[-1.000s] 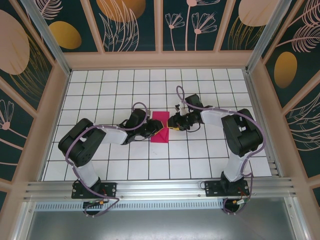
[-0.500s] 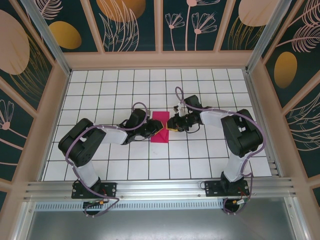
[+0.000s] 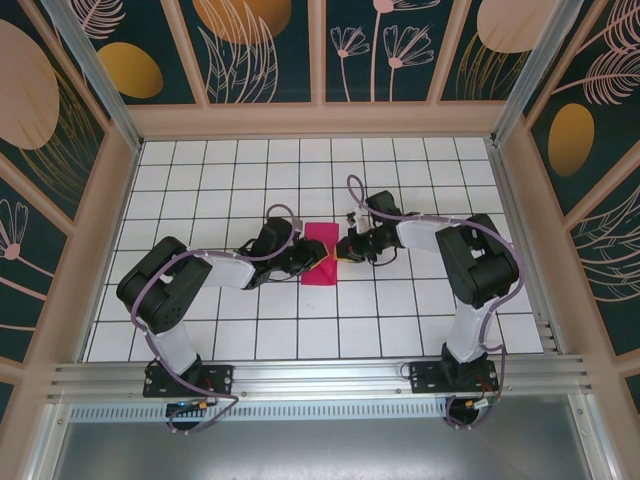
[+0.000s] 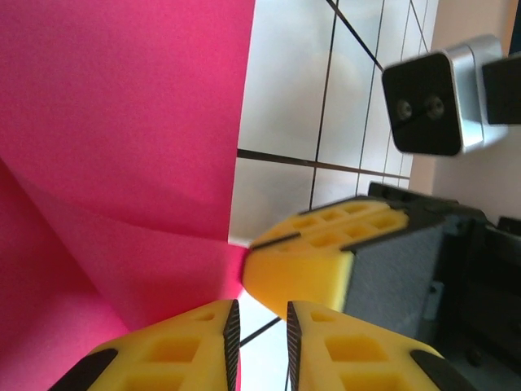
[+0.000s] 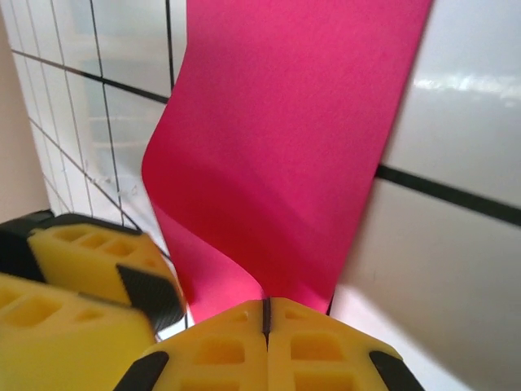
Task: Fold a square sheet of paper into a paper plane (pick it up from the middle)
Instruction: Fold the triangle a second time at the center of the table.
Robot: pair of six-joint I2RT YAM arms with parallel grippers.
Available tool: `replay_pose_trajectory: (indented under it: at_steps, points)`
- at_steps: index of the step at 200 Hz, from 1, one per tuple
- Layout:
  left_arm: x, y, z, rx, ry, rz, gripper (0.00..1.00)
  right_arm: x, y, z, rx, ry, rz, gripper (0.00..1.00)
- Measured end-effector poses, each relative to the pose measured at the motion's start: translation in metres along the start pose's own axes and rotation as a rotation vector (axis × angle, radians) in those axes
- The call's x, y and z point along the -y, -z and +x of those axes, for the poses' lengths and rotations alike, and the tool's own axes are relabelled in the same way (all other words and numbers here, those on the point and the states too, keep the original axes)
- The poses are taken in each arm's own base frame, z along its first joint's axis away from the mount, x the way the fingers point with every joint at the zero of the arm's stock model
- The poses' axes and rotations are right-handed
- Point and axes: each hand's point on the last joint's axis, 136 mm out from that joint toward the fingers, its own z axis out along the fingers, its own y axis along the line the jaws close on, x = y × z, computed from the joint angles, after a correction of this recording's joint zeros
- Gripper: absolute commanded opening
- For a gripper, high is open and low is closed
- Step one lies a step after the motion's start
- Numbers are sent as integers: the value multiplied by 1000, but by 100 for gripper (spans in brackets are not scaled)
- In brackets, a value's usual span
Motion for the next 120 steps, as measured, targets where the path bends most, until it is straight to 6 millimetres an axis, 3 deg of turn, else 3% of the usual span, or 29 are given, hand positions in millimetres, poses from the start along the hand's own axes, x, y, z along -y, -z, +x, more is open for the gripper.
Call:
replay_pose_trajectory:
  at_steps: [120]
  points:
    - [1,-9,3,-41,-1,17,24,11,-3,-10,17,26,64,1]
